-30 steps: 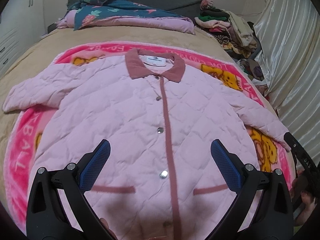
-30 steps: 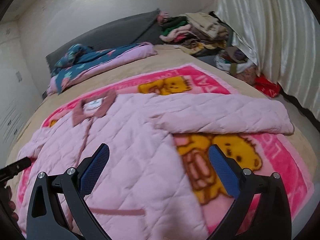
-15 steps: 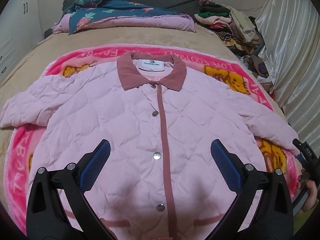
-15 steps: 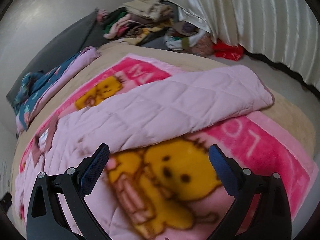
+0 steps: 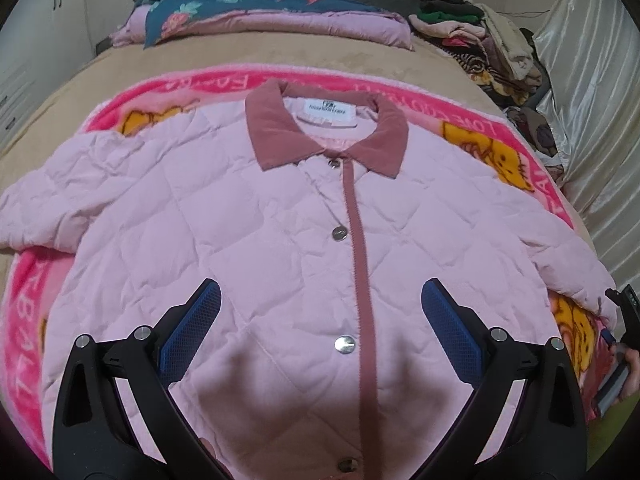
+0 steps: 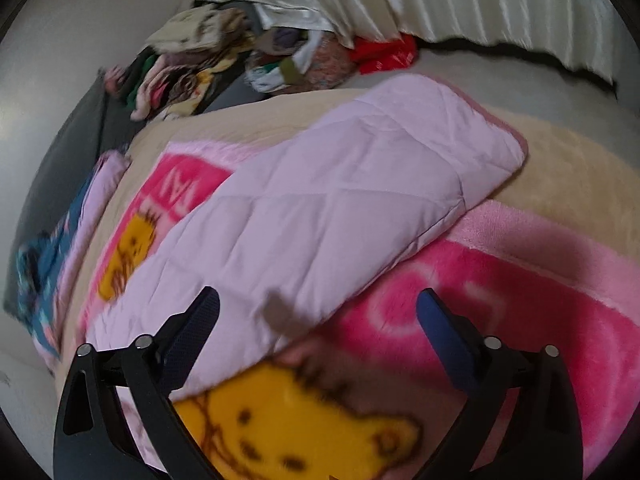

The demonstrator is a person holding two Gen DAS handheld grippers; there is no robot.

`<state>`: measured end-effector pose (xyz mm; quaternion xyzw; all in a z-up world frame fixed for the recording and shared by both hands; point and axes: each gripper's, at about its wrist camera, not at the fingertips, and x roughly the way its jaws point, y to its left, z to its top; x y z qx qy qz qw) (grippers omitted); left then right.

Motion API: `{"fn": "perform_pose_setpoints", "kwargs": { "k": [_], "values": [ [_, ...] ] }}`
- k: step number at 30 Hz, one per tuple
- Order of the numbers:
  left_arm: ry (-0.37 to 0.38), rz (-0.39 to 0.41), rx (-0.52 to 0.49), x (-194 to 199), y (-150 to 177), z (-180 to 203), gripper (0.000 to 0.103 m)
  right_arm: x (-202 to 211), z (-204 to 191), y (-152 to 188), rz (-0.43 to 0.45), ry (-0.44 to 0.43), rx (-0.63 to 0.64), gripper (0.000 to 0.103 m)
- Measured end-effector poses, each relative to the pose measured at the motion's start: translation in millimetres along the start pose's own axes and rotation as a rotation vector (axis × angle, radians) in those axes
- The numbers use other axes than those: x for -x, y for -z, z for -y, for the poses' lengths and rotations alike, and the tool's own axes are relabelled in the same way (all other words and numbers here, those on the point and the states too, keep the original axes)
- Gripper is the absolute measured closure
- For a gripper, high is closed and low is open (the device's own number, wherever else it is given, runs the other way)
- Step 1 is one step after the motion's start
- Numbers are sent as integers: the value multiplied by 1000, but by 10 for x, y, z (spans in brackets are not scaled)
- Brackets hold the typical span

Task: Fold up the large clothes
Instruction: 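Move the right tool to the jacket sleeve cuff and grasp it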

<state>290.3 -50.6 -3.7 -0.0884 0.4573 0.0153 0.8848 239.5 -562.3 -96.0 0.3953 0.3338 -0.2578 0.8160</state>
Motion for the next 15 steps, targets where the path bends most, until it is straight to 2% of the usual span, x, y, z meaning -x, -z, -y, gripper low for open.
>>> {"fn": "perform_pose_setpoints", "kwargs": {
  "k": [5, 7, 9, 11, 12, 15],
  "values": [
    [1, -8, 13, -92, -10, -97, 9, -179, 168, -168, 34, -5, -99, 26],
    [13, -15, 17, -115, -8, -123, 9, -227, 250, -218, 49, -34, -135, 30],
    [23, -22, 16, -129, -2, -154, 9, -239, 307, -255, 69, -49, -150, 53],
    [19, -19, 17, -127, -3, -190, 9, -226, 330, -283, 81, -65, -152, 64],
    [14, -19, 22, -124, -5, -212, 9, -177, 302, -285, 101, -70, -132, 69],
    [9, -13, 48, -100, -27, -306, 9, 24, 41, -285, 194, -79, 30, 81]
  ]
}}
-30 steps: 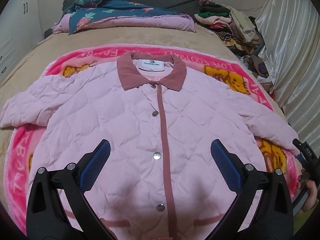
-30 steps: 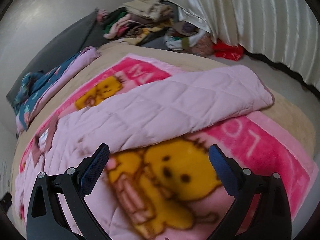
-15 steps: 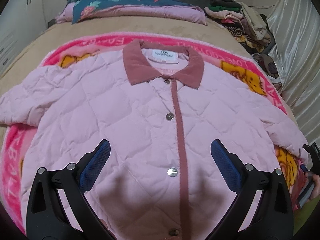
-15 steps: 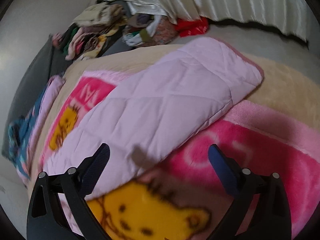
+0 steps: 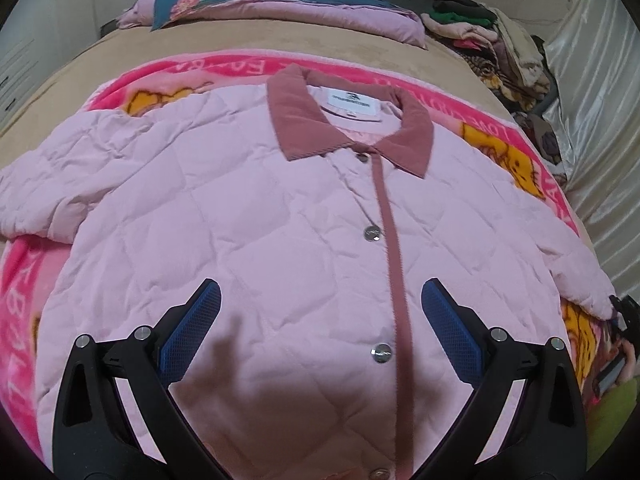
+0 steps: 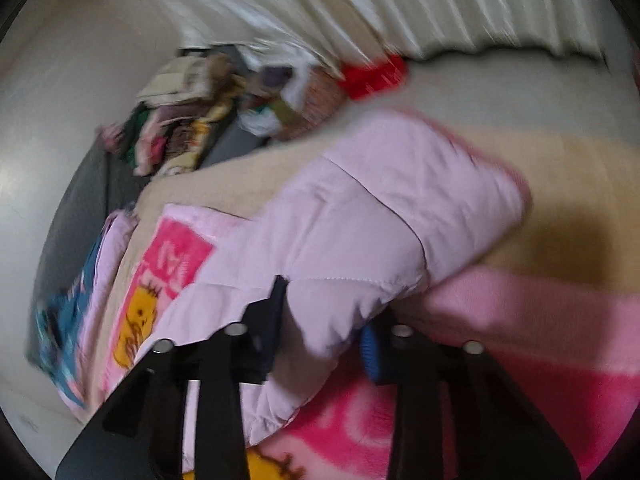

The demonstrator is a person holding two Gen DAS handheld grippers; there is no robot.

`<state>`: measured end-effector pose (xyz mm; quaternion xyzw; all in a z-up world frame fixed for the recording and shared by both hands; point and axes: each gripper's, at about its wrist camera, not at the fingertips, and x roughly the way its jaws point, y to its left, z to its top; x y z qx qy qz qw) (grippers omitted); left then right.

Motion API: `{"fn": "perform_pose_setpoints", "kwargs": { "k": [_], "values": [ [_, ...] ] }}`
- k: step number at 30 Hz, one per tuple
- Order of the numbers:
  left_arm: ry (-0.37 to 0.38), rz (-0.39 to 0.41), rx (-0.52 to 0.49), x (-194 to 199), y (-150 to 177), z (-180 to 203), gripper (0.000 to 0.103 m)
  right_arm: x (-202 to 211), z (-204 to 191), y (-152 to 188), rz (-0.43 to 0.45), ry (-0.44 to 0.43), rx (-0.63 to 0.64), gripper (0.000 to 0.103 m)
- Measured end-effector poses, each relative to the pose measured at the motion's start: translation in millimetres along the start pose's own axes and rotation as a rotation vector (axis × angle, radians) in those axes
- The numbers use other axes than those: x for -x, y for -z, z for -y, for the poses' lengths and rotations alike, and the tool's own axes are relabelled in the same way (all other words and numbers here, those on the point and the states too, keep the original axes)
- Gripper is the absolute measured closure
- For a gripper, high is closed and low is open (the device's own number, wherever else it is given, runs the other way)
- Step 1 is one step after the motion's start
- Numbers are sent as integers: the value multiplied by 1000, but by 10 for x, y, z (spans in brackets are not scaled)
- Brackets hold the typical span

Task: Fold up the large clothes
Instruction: 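Move the right tool to the jacket sleeve cuff and grasp it, then lift the sleeve with the right tool and carry it across the jacket front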

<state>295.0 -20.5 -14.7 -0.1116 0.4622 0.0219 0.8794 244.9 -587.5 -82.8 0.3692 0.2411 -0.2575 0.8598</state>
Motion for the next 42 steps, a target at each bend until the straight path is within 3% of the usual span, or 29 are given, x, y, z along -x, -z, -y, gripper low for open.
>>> {"fn": "perform_pose_setpoints", "kwargs": {
  "k": [9, 22, 42],
  "values": [
    [20, 48, 37, 233, -105, -213, 9, 644, -1135, -77, 135, -128, 348, 86],
    [95, 84, 23, 509, -151, -305, 9, 1185, -2307, 255, 169, -256, 552, 87],
    [154, 116, 129, 722, -317, -806, 9, 1588, -3224, 917, 155, -374, 741, 87]
  ]
}}
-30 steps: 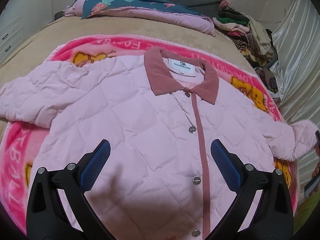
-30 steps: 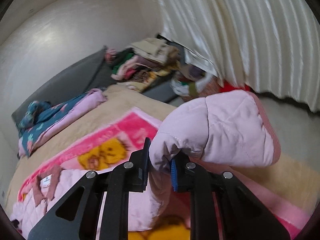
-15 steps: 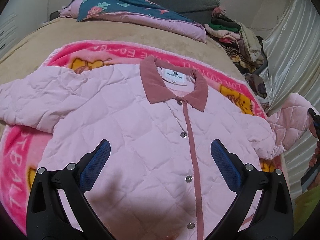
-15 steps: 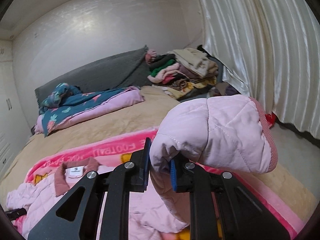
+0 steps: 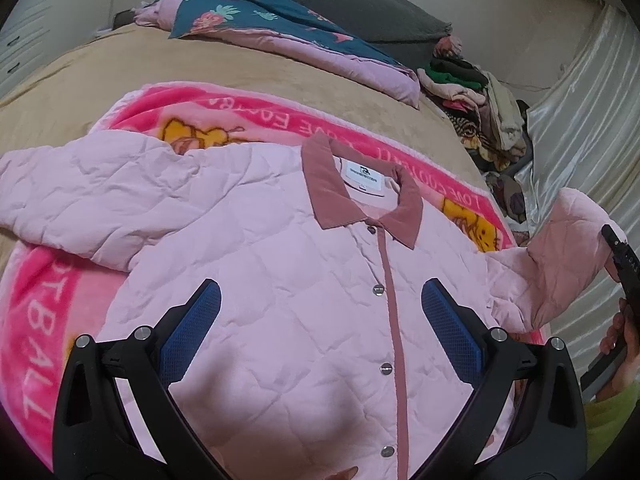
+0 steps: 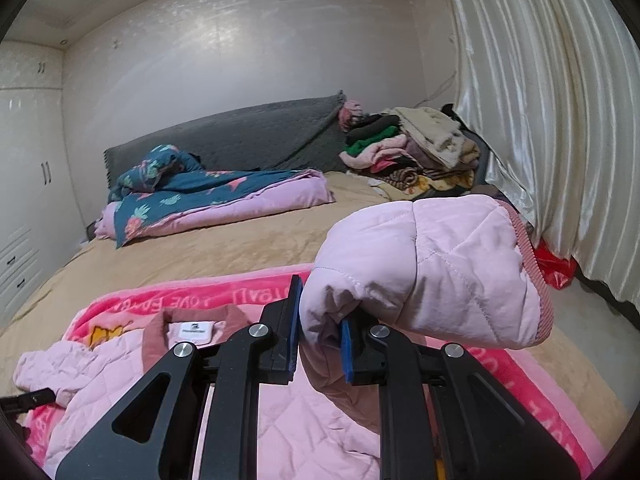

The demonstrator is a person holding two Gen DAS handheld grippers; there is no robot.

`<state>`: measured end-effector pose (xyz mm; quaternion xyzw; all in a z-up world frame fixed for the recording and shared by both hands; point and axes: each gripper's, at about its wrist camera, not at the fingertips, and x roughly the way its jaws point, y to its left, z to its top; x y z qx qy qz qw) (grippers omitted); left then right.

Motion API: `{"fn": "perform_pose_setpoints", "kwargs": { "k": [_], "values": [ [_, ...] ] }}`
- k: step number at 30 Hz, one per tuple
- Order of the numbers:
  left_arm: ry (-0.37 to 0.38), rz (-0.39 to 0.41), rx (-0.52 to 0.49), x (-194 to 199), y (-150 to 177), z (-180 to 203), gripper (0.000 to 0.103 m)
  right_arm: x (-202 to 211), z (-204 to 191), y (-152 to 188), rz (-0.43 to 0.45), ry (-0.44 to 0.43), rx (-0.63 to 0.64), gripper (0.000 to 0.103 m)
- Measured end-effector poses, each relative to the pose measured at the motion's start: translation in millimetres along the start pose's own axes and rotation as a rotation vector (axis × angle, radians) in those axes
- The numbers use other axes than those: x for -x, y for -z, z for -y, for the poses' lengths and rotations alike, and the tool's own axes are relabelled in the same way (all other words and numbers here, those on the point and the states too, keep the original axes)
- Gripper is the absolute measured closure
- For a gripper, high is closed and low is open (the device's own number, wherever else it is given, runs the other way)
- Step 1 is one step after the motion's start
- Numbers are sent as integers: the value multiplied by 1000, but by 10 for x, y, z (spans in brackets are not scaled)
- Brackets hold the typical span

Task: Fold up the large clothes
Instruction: 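Lift the sleeve with the right tool and carry it across the jacket front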

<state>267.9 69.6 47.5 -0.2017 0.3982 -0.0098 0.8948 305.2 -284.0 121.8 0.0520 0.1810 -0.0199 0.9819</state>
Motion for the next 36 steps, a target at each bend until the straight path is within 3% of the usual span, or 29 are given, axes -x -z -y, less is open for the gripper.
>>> {"fn": "perform_pose_setpoints", "kwargs": {
  "k": [23, 36],
  "values": [
    [57, -4, 85, 50, -87, -258, 9, -312, -1215, 371, -57, -147, 210, 88],
    [91, -5, 138, -9, -113, -408, 9, -597, -2004, 1100, -160, -221, 415, 87]
  ]
}}
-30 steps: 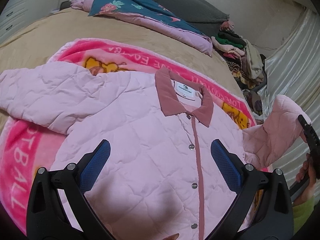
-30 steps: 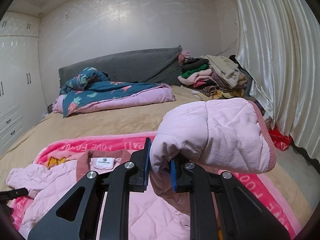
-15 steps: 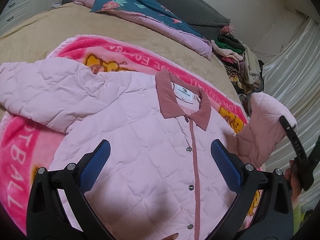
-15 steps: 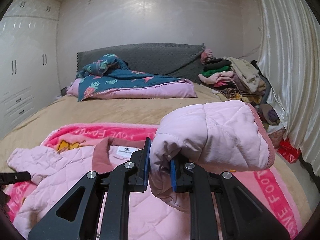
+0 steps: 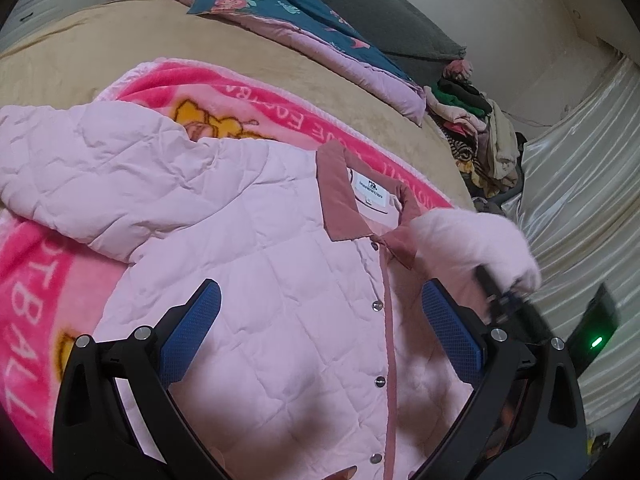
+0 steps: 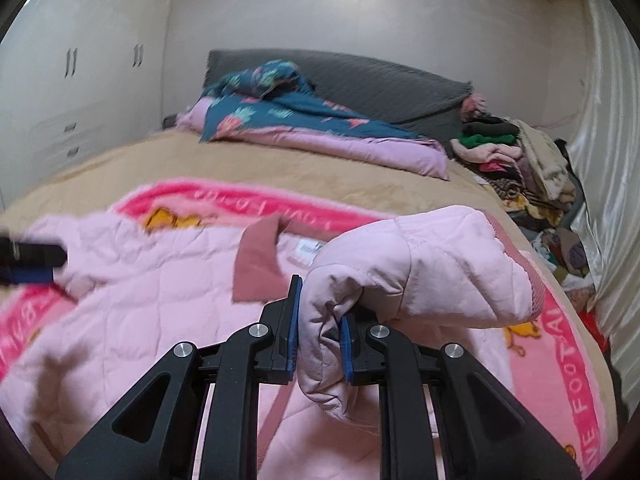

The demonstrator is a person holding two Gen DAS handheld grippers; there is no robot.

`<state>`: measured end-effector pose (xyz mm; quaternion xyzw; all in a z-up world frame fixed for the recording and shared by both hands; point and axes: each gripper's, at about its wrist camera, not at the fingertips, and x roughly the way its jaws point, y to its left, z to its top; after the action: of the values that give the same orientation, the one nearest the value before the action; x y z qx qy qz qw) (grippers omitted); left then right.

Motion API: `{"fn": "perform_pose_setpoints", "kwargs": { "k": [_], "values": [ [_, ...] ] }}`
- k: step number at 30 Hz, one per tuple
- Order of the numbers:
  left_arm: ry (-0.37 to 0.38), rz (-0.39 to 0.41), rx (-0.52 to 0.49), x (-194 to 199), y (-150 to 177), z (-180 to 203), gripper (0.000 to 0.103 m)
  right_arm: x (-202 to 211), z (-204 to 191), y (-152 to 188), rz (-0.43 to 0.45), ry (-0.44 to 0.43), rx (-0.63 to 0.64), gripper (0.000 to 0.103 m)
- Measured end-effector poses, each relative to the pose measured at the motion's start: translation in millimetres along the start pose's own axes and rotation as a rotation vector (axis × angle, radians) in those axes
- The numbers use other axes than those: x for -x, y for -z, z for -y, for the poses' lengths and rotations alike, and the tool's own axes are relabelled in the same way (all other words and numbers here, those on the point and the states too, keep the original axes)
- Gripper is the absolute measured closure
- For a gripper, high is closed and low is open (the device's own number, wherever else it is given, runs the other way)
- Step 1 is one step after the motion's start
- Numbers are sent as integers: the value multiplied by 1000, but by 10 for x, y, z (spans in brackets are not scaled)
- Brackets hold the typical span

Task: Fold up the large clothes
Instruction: 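Lift the sleeve with the right tool and carry it across the jacket front, then lower the sleeve onto the jacket front and open the right tool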

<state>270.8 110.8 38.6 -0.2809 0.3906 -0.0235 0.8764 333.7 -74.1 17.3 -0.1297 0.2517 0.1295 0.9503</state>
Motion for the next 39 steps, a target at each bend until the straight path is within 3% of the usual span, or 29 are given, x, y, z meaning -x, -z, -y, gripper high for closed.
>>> {"fn": "perform_pose_setpoints", "kwargs": {
  "k": [9, 21, 26, 28, 30, 37, 38, 39],
  "values": [
    [49, -17, 75, -88, -44, -187, 9, -320, -610, 412, -93, -48, 207, 87],
    [143, -62, 156, -310, -37, -366, 9, -443, -842, 607, -150, -112, 269, 84],
    [203, -114, 193, -499, 28, -409, 9, -442, -985, 689, -153, -118, 314, 77],
    [194, -132, 197, -585, 67, -420, 9, -418, -1015, 713, -154, -123, 324, 67],
    [197, -155, 209, -673, 104, -442, 9, -373, -976, 709, -151, -146, 302, 47],
    [168, -200, 173, -946, 255, -371, 9, -167, -467, 661, -158, -225, 64, 38],
    [170, -194, 158, -959, 268, -353, 12, -146, -355, 678, -164, -228, 23, 38],
    [170, -187, 134, -968, 281, -319, 25, -127, -265, 695, -171, -224, -8, 38]
  ]
}}
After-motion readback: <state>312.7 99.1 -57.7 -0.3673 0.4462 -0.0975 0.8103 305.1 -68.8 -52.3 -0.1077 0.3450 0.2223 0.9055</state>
